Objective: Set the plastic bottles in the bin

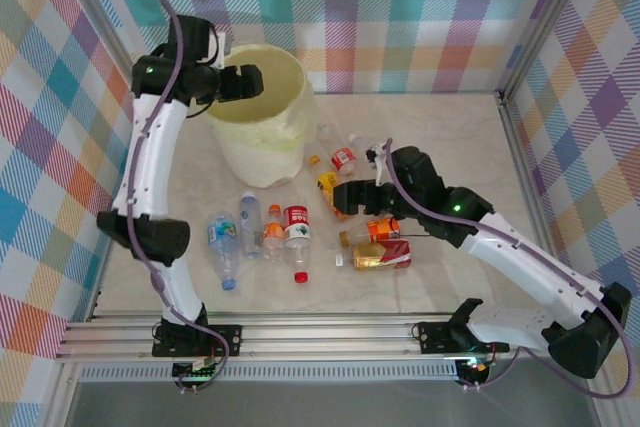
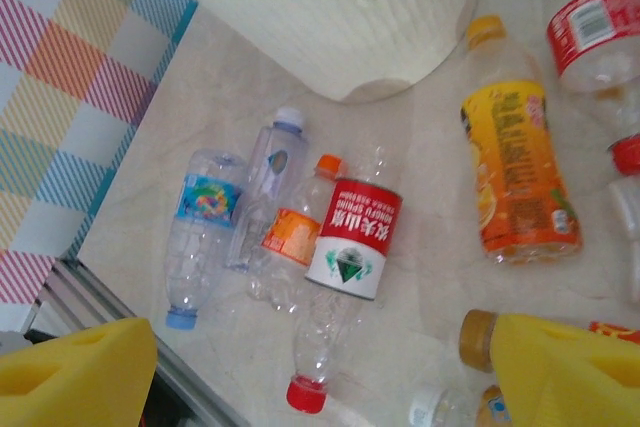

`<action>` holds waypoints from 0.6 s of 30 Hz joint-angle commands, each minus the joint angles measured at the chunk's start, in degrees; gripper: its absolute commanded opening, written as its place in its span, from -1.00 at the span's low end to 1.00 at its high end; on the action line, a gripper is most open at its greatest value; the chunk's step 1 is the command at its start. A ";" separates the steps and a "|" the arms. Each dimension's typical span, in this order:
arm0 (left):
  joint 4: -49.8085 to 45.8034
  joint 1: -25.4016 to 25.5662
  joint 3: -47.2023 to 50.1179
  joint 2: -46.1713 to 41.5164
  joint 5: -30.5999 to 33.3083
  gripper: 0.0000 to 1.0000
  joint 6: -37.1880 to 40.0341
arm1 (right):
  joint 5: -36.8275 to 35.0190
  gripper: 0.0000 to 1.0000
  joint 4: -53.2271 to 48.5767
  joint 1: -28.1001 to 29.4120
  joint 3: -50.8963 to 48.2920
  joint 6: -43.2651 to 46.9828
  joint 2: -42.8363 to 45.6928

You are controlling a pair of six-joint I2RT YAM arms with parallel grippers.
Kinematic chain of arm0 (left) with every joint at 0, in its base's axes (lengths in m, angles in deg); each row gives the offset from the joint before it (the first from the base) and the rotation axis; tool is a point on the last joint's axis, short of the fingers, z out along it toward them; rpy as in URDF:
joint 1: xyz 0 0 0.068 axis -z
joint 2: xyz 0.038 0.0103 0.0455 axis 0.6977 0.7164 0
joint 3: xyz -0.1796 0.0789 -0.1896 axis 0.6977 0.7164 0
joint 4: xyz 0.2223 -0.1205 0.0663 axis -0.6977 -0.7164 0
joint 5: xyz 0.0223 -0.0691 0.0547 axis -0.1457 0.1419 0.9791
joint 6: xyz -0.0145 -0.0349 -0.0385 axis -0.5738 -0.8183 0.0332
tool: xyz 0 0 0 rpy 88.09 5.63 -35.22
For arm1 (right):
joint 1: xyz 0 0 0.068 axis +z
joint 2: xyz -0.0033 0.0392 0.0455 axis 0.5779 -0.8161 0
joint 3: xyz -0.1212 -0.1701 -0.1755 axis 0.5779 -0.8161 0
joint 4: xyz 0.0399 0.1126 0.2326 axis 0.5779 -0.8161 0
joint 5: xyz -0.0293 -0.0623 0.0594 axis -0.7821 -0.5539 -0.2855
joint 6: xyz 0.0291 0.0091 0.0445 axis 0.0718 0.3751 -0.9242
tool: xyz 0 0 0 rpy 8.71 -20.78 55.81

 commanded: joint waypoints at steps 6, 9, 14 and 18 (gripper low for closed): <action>11.24 -0.58 23.90 -21.59 -12.02 1.00 -2.10 | -6.11 0.57 5.75 7.39 -5.45 -9.66 -3.50; 17.69 -0.59 36.28 -30.64 -19.88 1.00 -1.52 | -8.03 0.49 5.35 9.40 -6.13 -12.33 -4.58; 27.62 -0.46 55.43 -45.66 -28.71 1.00 -2.42 | -11.44 0.39 5.09 13.09 -6.36 -16.87 -6.91; 31.91 -0.50 65.73 -54.71 -31.48 1.00 -3.58 | -11.94 0.34 4.29 14.83 -4.58 -19.13 -11.22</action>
